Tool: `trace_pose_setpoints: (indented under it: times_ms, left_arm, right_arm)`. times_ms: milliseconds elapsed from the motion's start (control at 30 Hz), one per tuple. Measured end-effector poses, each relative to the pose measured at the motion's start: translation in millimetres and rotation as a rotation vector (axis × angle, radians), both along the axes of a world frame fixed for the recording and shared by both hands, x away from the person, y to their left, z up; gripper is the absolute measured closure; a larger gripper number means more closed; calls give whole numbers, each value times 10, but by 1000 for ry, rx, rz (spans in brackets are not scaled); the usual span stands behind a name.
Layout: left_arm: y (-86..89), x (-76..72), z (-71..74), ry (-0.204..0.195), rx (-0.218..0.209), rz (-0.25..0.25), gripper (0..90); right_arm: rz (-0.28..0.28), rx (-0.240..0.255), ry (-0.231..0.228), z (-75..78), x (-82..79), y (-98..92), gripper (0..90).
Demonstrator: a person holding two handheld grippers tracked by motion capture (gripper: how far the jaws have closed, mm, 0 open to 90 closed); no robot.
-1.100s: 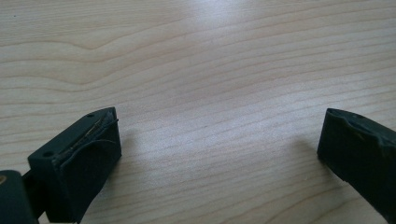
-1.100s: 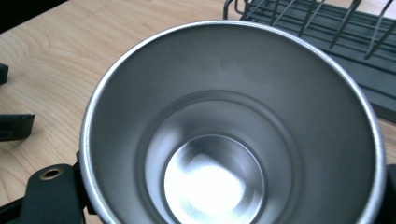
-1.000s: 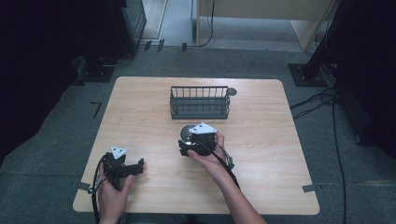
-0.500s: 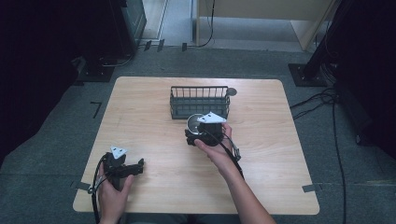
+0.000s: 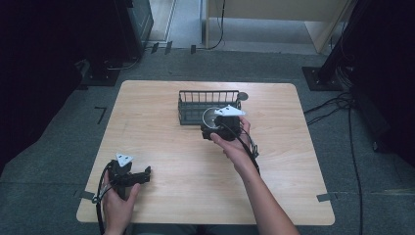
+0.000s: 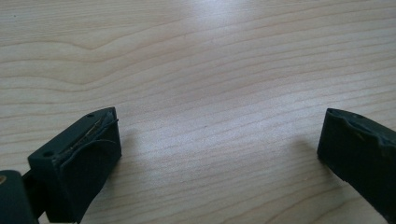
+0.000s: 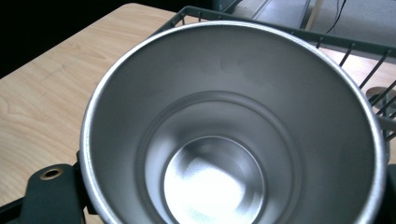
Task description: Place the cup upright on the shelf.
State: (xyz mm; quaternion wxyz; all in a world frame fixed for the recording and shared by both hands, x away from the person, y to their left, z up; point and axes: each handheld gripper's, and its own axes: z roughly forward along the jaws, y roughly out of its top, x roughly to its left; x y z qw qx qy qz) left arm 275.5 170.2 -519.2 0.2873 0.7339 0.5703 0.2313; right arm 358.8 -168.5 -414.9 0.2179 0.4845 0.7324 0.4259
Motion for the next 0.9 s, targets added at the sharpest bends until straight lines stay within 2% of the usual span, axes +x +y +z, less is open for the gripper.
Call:
trace_pose_setpoints:
  times_ms: [167, 500, 900]
  left_arm:
    - [2, 0, 1, 2, 2, -1, 0]
    - [0, -1, 2, 3, 0, -1, 0]
    - [1, -1, 2, 3, 1, -1, 0]
  right_arm:
    - [-3, 6, -8, 81, 100, 14, 179]
    - [0, -21, -31, 234, 341, 168, 179]
    - [5, -54, -36, 256, 617, 402, 179]
